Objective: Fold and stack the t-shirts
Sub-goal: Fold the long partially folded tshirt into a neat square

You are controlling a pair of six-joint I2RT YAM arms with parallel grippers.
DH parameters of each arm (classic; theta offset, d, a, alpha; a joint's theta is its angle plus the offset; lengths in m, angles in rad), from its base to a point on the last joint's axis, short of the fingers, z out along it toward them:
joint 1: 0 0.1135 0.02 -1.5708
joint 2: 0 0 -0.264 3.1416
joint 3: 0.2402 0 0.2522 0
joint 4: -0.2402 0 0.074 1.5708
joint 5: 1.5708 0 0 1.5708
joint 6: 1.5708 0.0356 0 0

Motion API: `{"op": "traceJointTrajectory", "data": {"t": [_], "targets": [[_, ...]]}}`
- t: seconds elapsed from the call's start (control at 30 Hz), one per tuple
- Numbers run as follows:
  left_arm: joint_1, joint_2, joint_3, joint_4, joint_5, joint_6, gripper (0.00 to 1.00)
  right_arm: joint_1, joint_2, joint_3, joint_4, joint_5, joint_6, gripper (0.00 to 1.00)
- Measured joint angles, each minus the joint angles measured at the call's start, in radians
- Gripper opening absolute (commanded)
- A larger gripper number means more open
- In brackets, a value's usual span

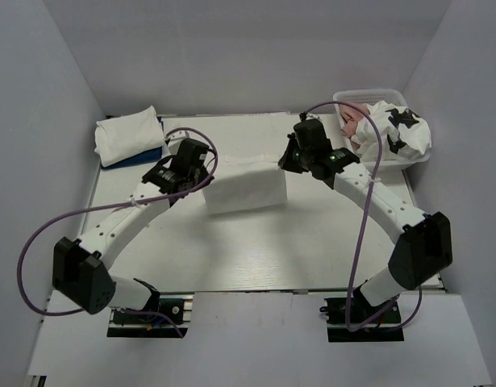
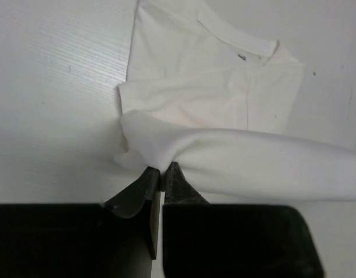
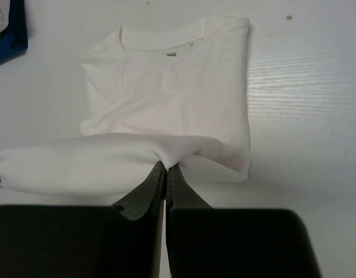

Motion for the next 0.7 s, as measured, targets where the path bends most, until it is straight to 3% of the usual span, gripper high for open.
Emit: {"op": "traceJointTrajectory", "data": {"t": [0.23, 0.63, 0.67, 0.7], "targets": [[0.036, 0.227, 0.158, -0.004, -0.087, 0.006, 0.00, -0.052, 0.193, 0.164, 0.000, -0.009, -0.009, 0.00], [0.104, 0.497, 0.299, 0.089, -0.100, 0.041, 0.00, -0.124, 0.497, 0.350, 0.018, -0.064, -0.017, 0.00], [0.108, 0.528, 0.310, 0.093, -0.098, 0.044, 0.01, -0.127, 0.518, 0.360, 0.024, -0.064, -0.016, 0.01], [0.112, 0.559, 0.324, 0.098, -0.098, 0.047, 0.07, -0.130, 0.539, 0.369, 0.031, -0.064, -0.016, 0.09]]}}
